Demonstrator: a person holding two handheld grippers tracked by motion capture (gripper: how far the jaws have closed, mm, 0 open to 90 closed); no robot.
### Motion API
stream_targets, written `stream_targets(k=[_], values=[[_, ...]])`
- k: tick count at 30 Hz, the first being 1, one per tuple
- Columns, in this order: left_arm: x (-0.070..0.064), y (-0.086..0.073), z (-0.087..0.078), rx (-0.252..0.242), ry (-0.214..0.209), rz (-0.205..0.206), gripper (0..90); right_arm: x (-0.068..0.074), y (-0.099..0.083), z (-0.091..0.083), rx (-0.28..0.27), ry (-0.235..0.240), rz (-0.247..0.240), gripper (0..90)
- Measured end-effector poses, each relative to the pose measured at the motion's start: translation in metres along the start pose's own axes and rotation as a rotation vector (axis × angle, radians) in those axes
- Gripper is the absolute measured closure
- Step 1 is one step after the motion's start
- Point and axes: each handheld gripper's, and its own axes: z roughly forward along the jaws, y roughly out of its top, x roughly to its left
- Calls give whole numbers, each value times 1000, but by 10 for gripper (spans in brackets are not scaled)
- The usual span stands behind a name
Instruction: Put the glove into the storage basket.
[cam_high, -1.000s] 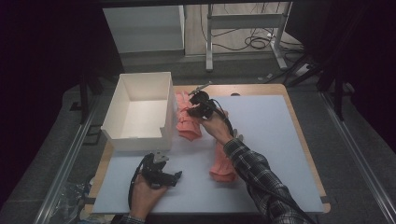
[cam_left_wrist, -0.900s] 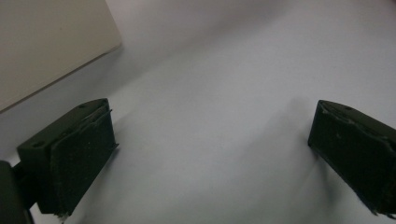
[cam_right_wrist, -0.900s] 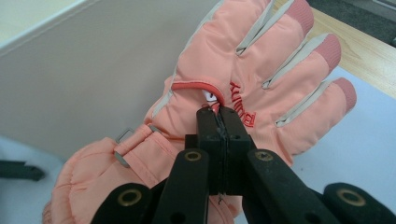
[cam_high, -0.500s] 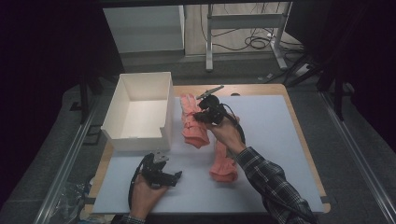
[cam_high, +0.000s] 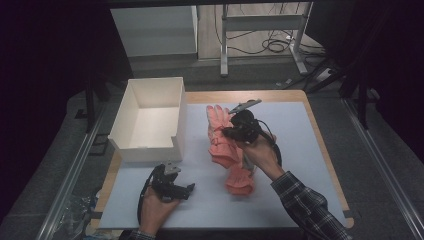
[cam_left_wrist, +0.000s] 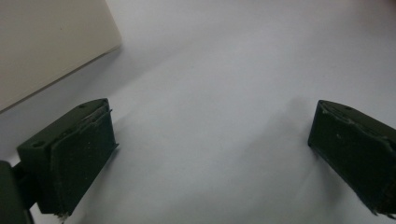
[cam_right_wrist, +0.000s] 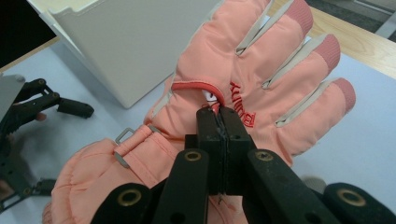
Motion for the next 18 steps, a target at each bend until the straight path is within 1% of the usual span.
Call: stream_targets(k=[1, 2, 3, 7, 8, 9, 11, 14, 16, 18], values=[[0, 0, 0, 0, 0, 0, 6, 0, 0, 0, 0, 0, 0, 886], [0, 0, 0, 0, 0, 0, 6, 0, -5, -7, -2, -8, 5, 886], [0, 0, 0, 0, 0, 0, 6, 0, -5, -7, -2, -8, 5, 886], [0, 0, 0, 1, 0, 1, 6, -1, -15, -21, -6, -35, 9, 886], [0, 0, 0, 1, 0, 0, 6, -2, -21, -27, -4, -46, 12, 886], [0, 0, 0, 1, 0, 0, 6, -2, -21, -27, -4, -46, 12, 886], [0, 0, 0, 1, 0, 1, 6, -2, -29, -34, -6, -65, 16, 886], [0, 0, 0, 1, 1, 3, 6, -2, -33, -37, -3, -79, 18, 886], [0, 0, 0, 1, 1, 3, 6, -2, -38, -41, 4, -100, 17, 886], [0, 0, 0, 0, 1, 3, 6, -1, -45, -45, 5, -115, 26, 886]])
